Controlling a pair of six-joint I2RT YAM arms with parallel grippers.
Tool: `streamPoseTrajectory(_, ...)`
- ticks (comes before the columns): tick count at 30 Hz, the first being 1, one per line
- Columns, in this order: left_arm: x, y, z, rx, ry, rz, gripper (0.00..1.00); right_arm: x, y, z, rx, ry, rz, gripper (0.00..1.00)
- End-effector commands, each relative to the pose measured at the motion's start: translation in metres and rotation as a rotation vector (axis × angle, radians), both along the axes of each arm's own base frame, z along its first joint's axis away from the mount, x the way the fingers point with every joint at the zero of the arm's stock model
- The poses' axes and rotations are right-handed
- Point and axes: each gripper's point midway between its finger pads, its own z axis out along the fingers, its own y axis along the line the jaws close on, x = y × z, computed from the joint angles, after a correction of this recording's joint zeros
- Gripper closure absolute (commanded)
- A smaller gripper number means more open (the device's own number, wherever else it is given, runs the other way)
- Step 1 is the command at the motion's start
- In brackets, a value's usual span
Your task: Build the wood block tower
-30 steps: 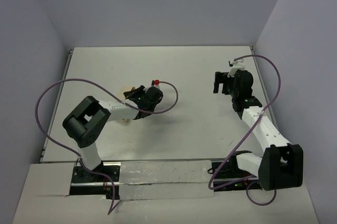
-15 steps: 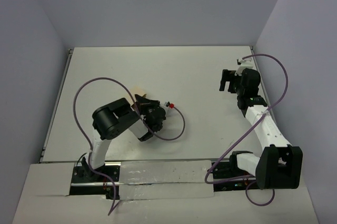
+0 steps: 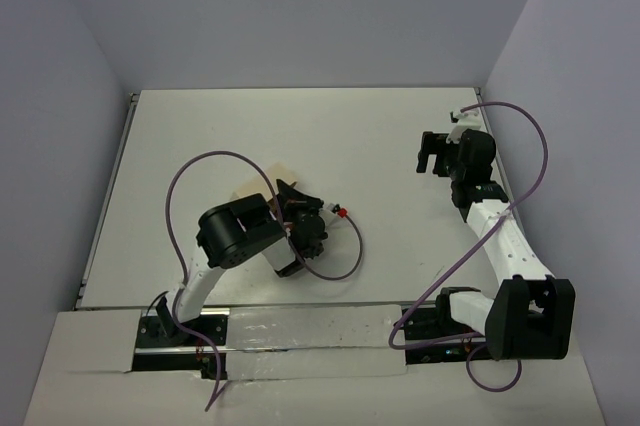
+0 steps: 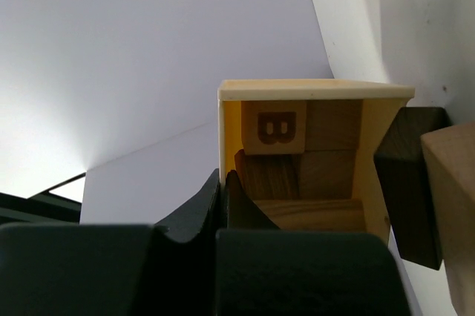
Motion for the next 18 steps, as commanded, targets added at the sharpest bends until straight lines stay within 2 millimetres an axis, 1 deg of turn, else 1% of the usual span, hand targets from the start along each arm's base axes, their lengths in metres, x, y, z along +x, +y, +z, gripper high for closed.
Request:
streamPoseTrajectory(1,-0.013,0.002,0.035,-0.325,-0.209,-0.023,1.0,0.005,-0.002,0.026,0.004,-0.064,-0.007,0.0)
streamPoseTrajectory(5,-0.011,0.002,0.039,-0.335,-0.217,-0.023,1.0,0.005,-0.001,0.025,0.006,-0.063,-0.003,0.0)
streamPoseTrajectory(10,-0.007,0.007,0.044,-0.331,-0.225,-0.01,1.0,0.006,-0.001,0.025,0.008,-0.061,0.0,0.0)
streamPoseTrajectory(13,-0.01,0.002,0.04,-0.296,-0.21,-0.033,1.0,0.006,0.001,0.024,0.012,-0.057,0.009,0.0)
streamPoseTrajectory(14,-0.009,0.001,0.042,-0.295,-0.214,-0.032,1.0,0.006,0.001,0.024,0.013,-0.056,0.01,0.0)
streamPoseTrajectory(15,-0.004,0.004,0.049,-0.323,-0.231,-0.009,1.0,0.005,0.001,0.025,0.012,-0.055,0.008,0.0)
streamPoseTrajectory(16,0.004,0.013,0.053,-0.332,-0.246,0.019,1.0,0.005,0.0,0.028,0.005,-0.065,0.007,0.0)
streamPoseTrajectory(18,0.017,0.039,0.064,-0.355,-0.277,0.092,1.0,0.003,-0.001,0.027,-0.006,-0.075,0.008,0.0)
